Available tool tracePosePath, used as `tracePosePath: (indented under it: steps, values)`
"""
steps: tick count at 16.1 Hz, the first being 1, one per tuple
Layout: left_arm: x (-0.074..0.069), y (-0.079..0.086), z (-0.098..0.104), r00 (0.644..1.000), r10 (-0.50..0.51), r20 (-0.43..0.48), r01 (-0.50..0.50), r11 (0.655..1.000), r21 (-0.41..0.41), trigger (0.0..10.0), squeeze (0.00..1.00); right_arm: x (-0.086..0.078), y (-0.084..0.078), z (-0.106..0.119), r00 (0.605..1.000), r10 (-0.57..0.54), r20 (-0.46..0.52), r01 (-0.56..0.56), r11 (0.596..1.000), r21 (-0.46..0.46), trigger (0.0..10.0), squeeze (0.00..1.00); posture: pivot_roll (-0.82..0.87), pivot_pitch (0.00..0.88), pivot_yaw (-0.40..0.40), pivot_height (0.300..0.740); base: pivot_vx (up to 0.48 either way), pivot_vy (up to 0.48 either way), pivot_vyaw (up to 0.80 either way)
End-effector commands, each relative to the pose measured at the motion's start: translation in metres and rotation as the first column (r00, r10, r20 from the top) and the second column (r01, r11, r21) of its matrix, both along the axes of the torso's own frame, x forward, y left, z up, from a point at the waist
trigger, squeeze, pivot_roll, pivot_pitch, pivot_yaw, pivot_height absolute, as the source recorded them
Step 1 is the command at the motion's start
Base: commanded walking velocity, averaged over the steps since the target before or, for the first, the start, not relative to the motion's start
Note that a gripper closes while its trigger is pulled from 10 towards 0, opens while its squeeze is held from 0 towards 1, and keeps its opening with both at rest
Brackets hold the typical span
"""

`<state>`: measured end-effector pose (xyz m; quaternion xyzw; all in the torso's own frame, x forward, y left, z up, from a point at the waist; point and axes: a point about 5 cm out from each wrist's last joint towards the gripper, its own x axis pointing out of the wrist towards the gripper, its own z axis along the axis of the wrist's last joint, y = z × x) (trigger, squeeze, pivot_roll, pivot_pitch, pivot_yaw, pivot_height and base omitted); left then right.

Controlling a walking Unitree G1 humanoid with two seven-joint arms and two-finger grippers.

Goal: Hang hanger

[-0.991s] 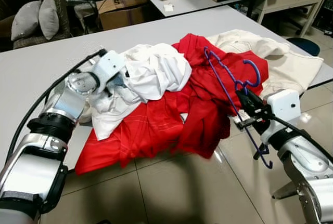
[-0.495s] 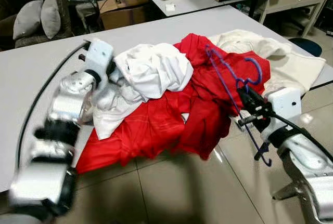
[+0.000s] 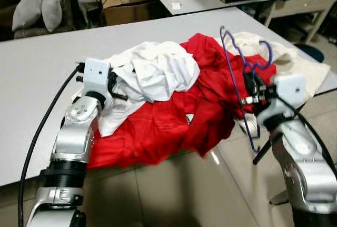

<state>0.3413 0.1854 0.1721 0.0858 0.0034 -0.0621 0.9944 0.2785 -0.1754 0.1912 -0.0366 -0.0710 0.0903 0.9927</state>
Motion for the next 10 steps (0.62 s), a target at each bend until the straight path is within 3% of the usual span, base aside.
tracePosePath:
  steps: [1, 3, 7, 10]
  values:
    - [0.003, -0.006, 0.017, 0.999, 0.009, 0.051, -0.008, 1.0, -0.018, 10.0, 0.0, 0.004, 0.002, 0.002, 1.0, 0.008, 0.011, -0.008, 1.0, 0.01, 10.0, 0.0, -0.03, 0.0, 0.018, 0.74, 0.0, 0.0, 0.0]
    - [0.005, -0.01, 0.026, 0.997, 0.018, 0.073, -0.014, 0.998, -0.059, 10.0, 0.0, 0.004, 0.006, 0.004, 0.999, 0.031, 0.021, -0.031, 1.0, 0.006, 10.0, 0.0, -0.05, 0.0, 0.029, 0.74, 0.0, 0.0, 0.0]
    - [0.019, -0.016, 0.049, 0.991, 0.021, 0.136, -0.004, 0.993, -0.122, 10.0, 0.0, 0.008, 0.006, 0.008, 0.999, 0.029, 0.034, -0.029, 1.0, 0.006, 10.0, 0.0, -0.07, 0.0, 0.015, 0.74, -0.336, 0.0, 0.0]
    - [0.035, -0.011, 0.107, 0.957, 0.039, 0.286, 0.01, 0.986, -0.167, 10.0, 0.0, 0.013, 0.002, 0.011, 0.999, 0.028, 0.045, -0.028, 1.0, -0.001, 10.0, 0.0, -0.05, 0.0, -0.008, 0.74, -0.316, 0.0, 0.0]
